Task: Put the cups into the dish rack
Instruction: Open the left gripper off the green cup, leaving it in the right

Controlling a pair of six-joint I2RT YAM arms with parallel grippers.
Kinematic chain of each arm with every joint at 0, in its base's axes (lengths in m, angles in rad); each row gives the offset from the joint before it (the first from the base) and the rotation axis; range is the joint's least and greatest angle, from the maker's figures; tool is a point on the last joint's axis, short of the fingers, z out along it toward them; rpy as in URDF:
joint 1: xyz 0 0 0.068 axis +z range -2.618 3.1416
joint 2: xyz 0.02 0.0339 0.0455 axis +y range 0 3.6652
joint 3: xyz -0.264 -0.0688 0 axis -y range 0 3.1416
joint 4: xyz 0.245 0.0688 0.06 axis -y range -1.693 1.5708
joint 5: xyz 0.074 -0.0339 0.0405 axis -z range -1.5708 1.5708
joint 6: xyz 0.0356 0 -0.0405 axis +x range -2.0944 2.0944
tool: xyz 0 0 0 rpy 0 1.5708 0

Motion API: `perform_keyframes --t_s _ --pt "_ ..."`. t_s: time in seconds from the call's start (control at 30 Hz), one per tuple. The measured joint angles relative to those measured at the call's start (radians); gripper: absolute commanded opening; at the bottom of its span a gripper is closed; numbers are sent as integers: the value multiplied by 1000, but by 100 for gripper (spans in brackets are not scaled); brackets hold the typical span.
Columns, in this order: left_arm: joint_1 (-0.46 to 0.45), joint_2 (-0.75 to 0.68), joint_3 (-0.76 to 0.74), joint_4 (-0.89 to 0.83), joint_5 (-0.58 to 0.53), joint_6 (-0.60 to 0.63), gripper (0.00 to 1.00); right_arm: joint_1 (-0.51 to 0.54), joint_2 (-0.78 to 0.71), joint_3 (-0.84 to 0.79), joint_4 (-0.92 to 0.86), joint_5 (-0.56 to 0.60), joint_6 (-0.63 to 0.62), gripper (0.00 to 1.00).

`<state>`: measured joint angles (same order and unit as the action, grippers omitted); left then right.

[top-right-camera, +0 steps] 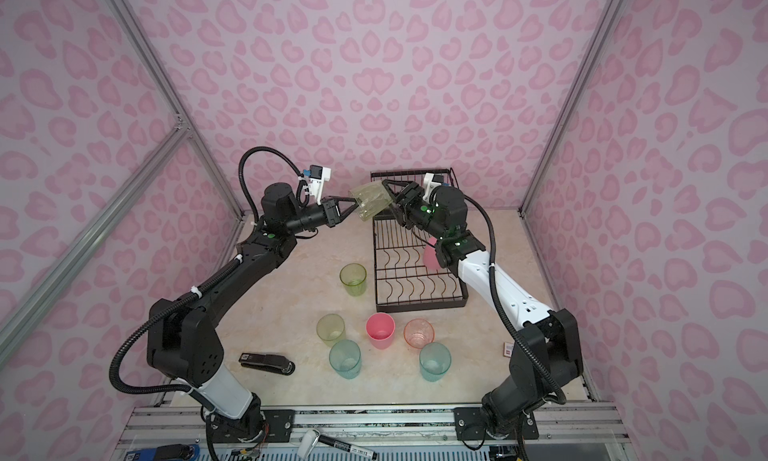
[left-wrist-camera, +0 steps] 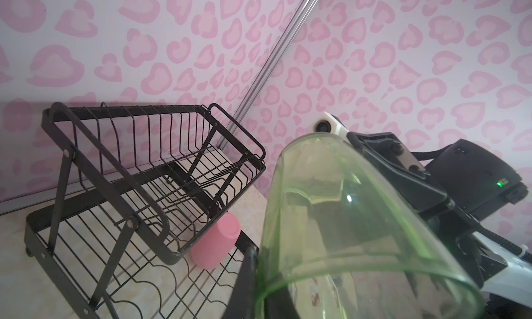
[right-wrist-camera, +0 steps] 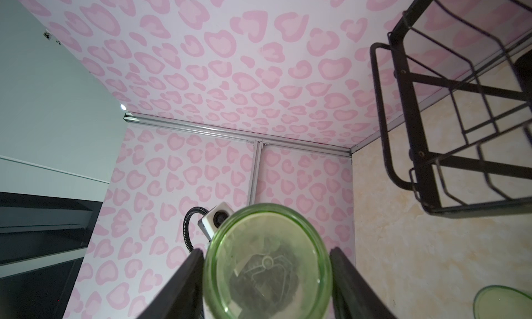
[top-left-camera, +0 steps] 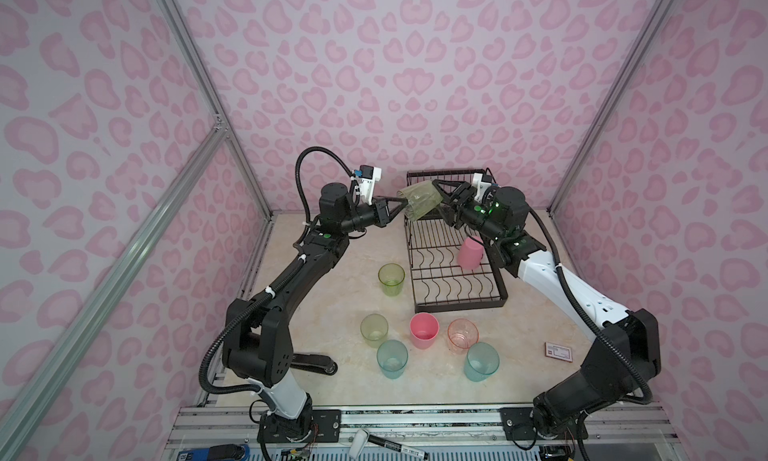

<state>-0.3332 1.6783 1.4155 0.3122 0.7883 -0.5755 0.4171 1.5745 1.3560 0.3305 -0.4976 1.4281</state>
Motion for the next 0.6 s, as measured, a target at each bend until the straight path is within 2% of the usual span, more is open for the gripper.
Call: perform_keyframes --t_s 0.3,0.6 --pt "-1 0 -13 13 26 -44 3 6 0 -6 1 1 -48 84" --pt "-21 0 -15 37 42 -64 3 17 1 -11 24 25 -62 87"
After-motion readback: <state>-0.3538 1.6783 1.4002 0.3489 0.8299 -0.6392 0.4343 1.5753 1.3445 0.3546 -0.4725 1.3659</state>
